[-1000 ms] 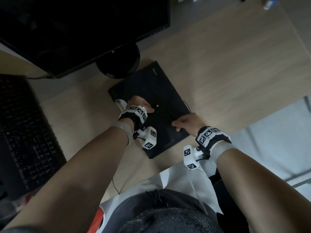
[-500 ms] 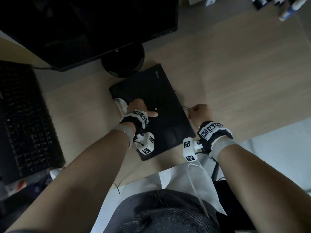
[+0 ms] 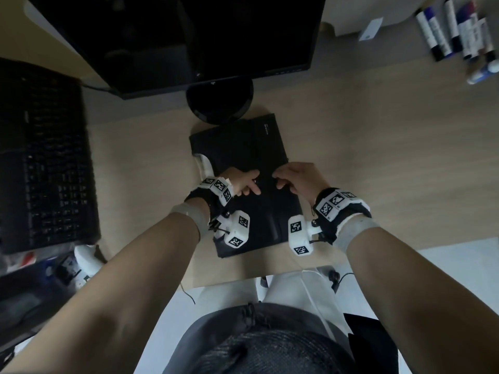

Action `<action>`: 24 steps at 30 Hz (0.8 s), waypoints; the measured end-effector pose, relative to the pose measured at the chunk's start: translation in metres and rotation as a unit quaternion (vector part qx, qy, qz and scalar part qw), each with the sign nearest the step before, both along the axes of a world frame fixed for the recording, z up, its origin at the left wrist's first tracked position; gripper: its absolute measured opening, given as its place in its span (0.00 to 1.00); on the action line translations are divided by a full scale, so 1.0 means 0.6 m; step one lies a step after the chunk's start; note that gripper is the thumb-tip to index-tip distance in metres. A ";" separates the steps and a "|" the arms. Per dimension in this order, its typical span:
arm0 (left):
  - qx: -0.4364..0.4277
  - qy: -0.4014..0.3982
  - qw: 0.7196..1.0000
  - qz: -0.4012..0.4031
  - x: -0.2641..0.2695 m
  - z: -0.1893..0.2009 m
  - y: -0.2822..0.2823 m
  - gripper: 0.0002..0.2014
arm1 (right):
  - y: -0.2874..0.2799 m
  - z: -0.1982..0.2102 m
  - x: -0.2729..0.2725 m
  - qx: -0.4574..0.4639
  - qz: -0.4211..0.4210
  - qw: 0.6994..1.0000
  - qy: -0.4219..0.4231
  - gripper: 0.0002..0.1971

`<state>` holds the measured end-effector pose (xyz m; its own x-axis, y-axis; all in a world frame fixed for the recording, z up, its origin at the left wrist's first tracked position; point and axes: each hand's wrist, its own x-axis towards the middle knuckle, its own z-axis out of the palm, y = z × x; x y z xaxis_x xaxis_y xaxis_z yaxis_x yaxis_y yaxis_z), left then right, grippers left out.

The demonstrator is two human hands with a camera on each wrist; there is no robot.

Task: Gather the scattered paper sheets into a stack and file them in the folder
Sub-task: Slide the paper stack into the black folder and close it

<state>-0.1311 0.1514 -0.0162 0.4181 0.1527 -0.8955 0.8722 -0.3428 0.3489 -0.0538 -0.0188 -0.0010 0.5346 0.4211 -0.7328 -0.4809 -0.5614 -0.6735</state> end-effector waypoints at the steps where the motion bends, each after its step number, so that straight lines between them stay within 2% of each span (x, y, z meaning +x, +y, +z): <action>1: -0.033 0.023 0.999 0.007 0.001 0.007 -0.005 0.32 | 0.005 0.012 -0.003 0.019 0.013 1.000 -0.016 0.08; 4: -0.119 0.046 0.991 0.032 -0.001 0.016 -0.003 0.39 | 0.016 0.043 -0.011 0.050 0.057 0.997 -0.031 0.07; 8: -0.141 -0.040 0.981 0.129 -0.022 0.017 0.018 0.32 | 0.009 0.058 -0.047 0.028 0.090 0.995 -0.036 0.08; 10: -0.176 -0.050 0.976 0.116 -0.028 0.014 0.023 0.28 | 0.003 0.057 -0.071 0.024 0.075 0.996 -0.035 0.08; 12: -0.191 -0.067 0.973 0.111 -0.032 0.016 0.021 0.20 | -0.003 0.056 -0.091 0.013 0.060 0.998 -0.033 0.09; 15: -0.179 -0.131 0.965 0.138 -0.035 0.016 0.014 0.11 | -0.011 0.057 -0.109 -0.001 0.037 0.999 -0.033 0.10; 20: -0.130 -0.136 0.963 0.195 -0.036 0.006 0.028 0.10 | -0.021 0.055 -0.135 -0.015 0.059 0.998 -0.034 0.08; 24: -0.054 -0.168 0.976 0.125 -0.039 -0.004 0.059 0.10 | -0.018 0.033 -0.151 -0.032 0.030 0.998 -0.033 0.08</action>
<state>-0.1547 0.1867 -0.0186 0.6532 0.2008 -0.7300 0.7536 -0.0790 0.6526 -0.1443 -0.0293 0.0188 0.5582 0.4074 -0.7228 -0.4003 -0.6309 -0.6646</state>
